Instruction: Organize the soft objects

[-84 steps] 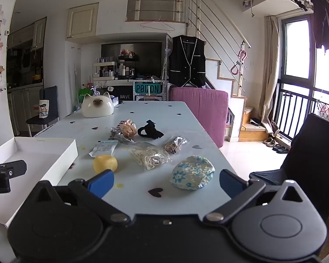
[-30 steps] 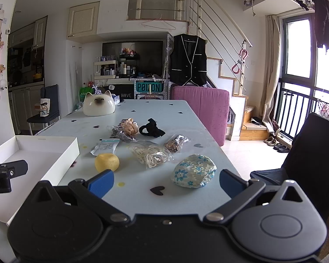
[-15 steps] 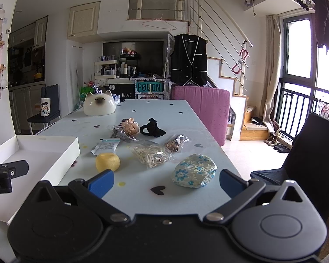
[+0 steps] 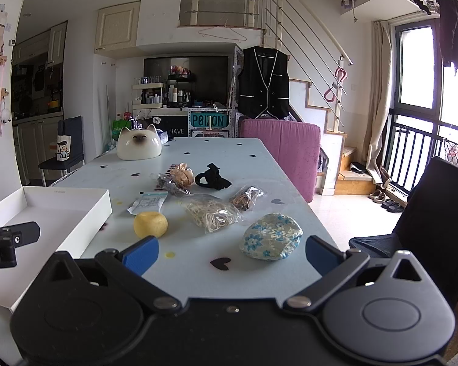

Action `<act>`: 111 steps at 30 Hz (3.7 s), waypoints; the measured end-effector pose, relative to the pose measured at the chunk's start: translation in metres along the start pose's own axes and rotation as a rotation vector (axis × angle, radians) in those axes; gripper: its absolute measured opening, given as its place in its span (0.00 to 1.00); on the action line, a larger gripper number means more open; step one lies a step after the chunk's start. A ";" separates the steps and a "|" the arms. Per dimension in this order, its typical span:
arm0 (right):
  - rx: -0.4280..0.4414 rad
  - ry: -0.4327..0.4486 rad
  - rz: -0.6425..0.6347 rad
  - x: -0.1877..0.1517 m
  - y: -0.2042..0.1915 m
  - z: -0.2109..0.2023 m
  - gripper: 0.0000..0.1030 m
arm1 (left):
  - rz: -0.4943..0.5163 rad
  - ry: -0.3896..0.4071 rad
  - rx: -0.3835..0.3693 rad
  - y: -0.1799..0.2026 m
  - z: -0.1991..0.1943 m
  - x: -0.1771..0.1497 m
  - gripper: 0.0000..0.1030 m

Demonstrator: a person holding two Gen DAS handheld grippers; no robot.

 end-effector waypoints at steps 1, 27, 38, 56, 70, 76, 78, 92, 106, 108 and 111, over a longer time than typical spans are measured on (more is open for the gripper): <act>0.000 0.000 -0.001 0.000 0.000 0.000 1.00 | -0.001 -0.001 0.000 -0.001 -0.001 0.001 1.00; -0.015 0.041 0.029 0.012 0.024 0.006 1.00 | 0.053 0.015 0.000 0.029 0.018 0.044 1.00; -0.075 0.077 0.029 0.039 0.068 0.039 1.00 | 0.085 -0.004 -0.090 0.061 0.051 0.062 1.00; 0.017 -0.007 -0.016 0.041 0.100 0.123 1.00 | 0.052 -0.263 -0.173 0.086 0.149 0.060 0.80; 0.100 -0.129 -0.147 0.019 0.080 0.174 1.00 | 0.053 -0.337 -0.125 0.088 0.193 0.046 0.64; 0.101 -0.148 -0.158 0.014 0.077 0.181 1.00 | 0.045 -0.352 -0.139 0.088 0.201 0.042 0.52; 0.099 -0.150 -0.167 0.014 0.076 0.182 1.00 | 0.063 -0.341 -0.135 0.090 0.199 0.041 0.49; 0.126 -0.182 -0.221 0.007 0.064 0.190 1.00 | 0.039 -0.340 -0.173 0.087 0.188 0.040 0.35; 0.086 -0.186 -0.220 0.004 0.065 0.180 0.49 | 0.029 -0.344 -0.230 0.091 0.159 0.038 0.33; 0.098 -0.185 -0.188 0.006 0.067 0.175 0.48 | 0.030 -0.332 -0.233 0.091 0.153 0.040 0.33; 0.100 -0.165 -0.148 0.009 0.071 0.163 0.47 | 0.030 -0.315 -0.237 0.089 0.144 0.043 0.33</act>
Point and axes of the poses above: each gripper's, at about its wrist camera, not at the fingertips, and z roughly the way its jaws point, y to its right, x to its top, the point moved 4 cm from there along z, roughly the way its jaws point, and after that the axes turned 5 degrees about -y, right-handed, at the moved point
